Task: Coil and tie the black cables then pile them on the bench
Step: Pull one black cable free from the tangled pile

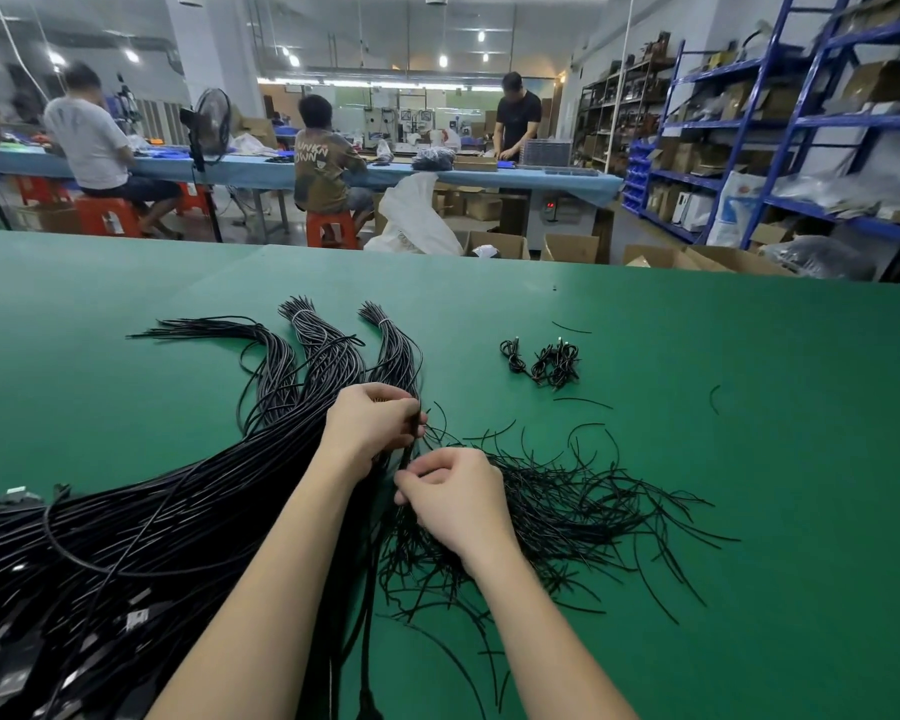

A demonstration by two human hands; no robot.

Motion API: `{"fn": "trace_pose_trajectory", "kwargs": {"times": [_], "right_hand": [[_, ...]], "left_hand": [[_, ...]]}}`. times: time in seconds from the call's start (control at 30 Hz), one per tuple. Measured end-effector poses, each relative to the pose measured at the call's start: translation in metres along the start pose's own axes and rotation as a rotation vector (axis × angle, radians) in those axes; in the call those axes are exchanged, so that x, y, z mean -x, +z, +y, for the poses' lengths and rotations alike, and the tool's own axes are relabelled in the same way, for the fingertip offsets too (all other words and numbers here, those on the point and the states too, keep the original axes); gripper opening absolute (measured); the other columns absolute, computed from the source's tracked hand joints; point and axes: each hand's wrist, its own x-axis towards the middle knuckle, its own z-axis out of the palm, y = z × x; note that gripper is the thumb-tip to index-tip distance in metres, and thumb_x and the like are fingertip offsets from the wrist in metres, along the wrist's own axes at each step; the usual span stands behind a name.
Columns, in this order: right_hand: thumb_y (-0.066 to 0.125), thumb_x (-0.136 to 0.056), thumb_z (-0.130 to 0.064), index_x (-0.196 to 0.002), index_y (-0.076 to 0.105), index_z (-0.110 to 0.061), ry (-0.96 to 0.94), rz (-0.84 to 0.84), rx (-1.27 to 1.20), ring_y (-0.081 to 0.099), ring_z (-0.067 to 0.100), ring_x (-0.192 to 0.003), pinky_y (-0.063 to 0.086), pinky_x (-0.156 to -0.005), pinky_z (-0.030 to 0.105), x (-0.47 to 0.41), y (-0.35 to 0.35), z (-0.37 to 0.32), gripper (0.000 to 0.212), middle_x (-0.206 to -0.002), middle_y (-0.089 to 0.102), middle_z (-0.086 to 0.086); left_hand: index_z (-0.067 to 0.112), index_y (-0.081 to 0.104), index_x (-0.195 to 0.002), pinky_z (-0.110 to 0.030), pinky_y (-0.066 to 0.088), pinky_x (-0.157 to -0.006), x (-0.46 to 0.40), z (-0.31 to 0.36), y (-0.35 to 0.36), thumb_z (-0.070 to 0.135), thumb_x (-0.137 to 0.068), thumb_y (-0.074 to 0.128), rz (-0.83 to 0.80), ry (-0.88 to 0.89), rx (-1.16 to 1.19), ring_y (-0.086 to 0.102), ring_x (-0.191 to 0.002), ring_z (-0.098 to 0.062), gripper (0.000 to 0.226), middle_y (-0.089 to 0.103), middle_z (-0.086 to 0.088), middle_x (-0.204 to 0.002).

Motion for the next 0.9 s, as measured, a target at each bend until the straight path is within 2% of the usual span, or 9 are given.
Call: {"fn": "trace_pose_trajectory", "kwargs": {"times": [0.07, 0.13, 0.2, 0.27, 0.4, 0.53, 0.63, 0.73, 0.9], "right_hand": [[0.068, -0.086, -0.025, -0.083, 0.075, -0.021, 0.039, -0.027, -0.047, 0.058, -0.003, -0.050, 0.044, -0.058, 0.013, 0.000, -0.002, -0.002, 0.008, -0.062, 0.073, -0.012], [0.066, -0.084, -0.026, -0.081, 0.075, -0.019, 0.090, -0.037, -0.133, 0.056, 0.003, -0.055, 0.043, -0.059, 0.021, -0.001, -0.005, -0.005, 0.011, -0.065, 0.073, -0.010], [0.064, -0.088, -0.025, -0.081, 0.072, -0.015, 0.124, -0.033, -0.223, 0.056, 0.005, -0.054, 0.044, -0.054, 0.022, -0.002, -0.012, -0.007, 0.015, -0.064, 0.072, -0.009], [0.060, -0.093, -0.021, -0.085, 0.067, -0.011, 0.160, -0.067, -0.354, 0.062, 0.006, -0.056, 0.051, -0.052, 0.020, -0.003, -0.018, -0.010, 0.015, -0.065, 0.070, -0.005], [0.049, -0.101, -0.014, -0.094, 0.060, -0.005, 0.167, -0.160, -0.583, 0.075, 0.019, -0.069, 0.061, -0.063, 0.028, -0.001, -0.020, -0.016, 0.016, -0.072, 0.068, 0.005], [0.047, -0.103, -0.011, -0.096, 0.057, -0.008, 0.128, -0.177, -0.639, 0.066, 0.013, -0.057, 0.057, -0.056, 0.026, -0.001, -0.031, -0.022, 0.012, -0.063, 0.065, -0.002], [0.055, -0.102, -0.011, -0.094, 0.060, -0.011, 0.132, -0.148, -0.666, 0.049, 0.005, -0.046, 0.044, -0.044, 0.018, -0.002, -0.045, -0.028, 0.010, -0.057, 0.056, -0.007], [0.057, -0.102, -0.009, -0.098, 0.061, -0.007, 0.129, -0.147, -0.701, 0.037, 0.002, -0.040, 0.029, -0.036, 0.014, -0.002, -0.066, -0.034, 0.006, -0.055, 0.050, -0.008], [0.056, -0.101, -0.011, -0.100, 0.060, -0.006, 0.079, -0.175, -0.732, 0.033, 0.001, -0.037, 0.024, -0.033, 0.013, 0.003, -0.101, -0.041, 0.006, -0.053, 0.046, -0.008]], "left_hand": [[0.009, 0.069, -0.086, -0.018, 0.049, -0.046, -0.002, -0.001, -0.001, 0.002, -0.087, 0.064, 0.017, 0.013, -0.026, 0.066, -0.052, -0.012, 0.009, 0.076, -0.009, -0.073], [0.011, 0.073, -0.085, -0.021, 0.053, -0.050, -0.004, -0.005, -0.003, 0.003, -0.083, 0.063, 0.073, 0.046, -0.102, 0.067, -0.052, -0.010, 0.013, 0.075, -0.004, -0.068], [0.018, 0.075, -0.085, -0.028, 0.058, -0.066, -0.005, -0.010, -0.006, 0.011, -0.082, 0.062, 0.157, 0.118, -0.300, 0.070, -0.064, -0.013, 0.015, 0.075, 0.001, -0.069], [0.026, 0.074, -0.086, -0.032, 0.057, -0.080, -0.004, -0.013, -0.008, 0.018, -0.082, 0.062, 0.192, 0.178, -0.520, 0.069, -0.081, -0.017, 0.015, 0.075, 0.004, -0.076], [0.035, 0.075, -0.096, -0.032, 0.055, -0.086, 0.002, -0.011, -0.006, 0.020, -0.083, 0.060, 0.038, 0.229, -0.829, 0.067, -0.097, -0.022, 0.025, 0.074, 0.005, -0.095], [0.040, 0.073, -0.114, -0.033, 0.053, -0.091, 0.004, -0.005, -0.005, 0.033, -0.085, 0.066, -0.061, 0.248, -1.039, 0.063, -0.111, -0.019, 0.031, 0.067, 0.004, -0.119], [0.044, 0.068, -0.122, -0.033, 0.050, -0.099, 0.005, -0.006, -0.005, 0.043, -0.085, 0.069, -0.082, 0.258, -1.119, 0.058, -0.121, -0.016, 0.037, 0.057, 0.005, -0.129], [0.044, 0.069, -0.120, -0.035, 0.052, -0.096, 0.004, -0.006, -0.006, 0.037, -0.086, 0.070, -0.071, 0.260, -1.089, 0.059, -0.118, -0.016, 0.035, 0.059, 0.008, -0.129], [0.042, 0.071, -0.119, -0.034, 0.054, -0.092, 0.004, -0.007, -0.006, 0.029, -0.086, 0.067, -0.050, 0.254, -1.066, 0.062, -0.114, -0.016, 0.036, 0.065, 0.009, -0.126]]}}
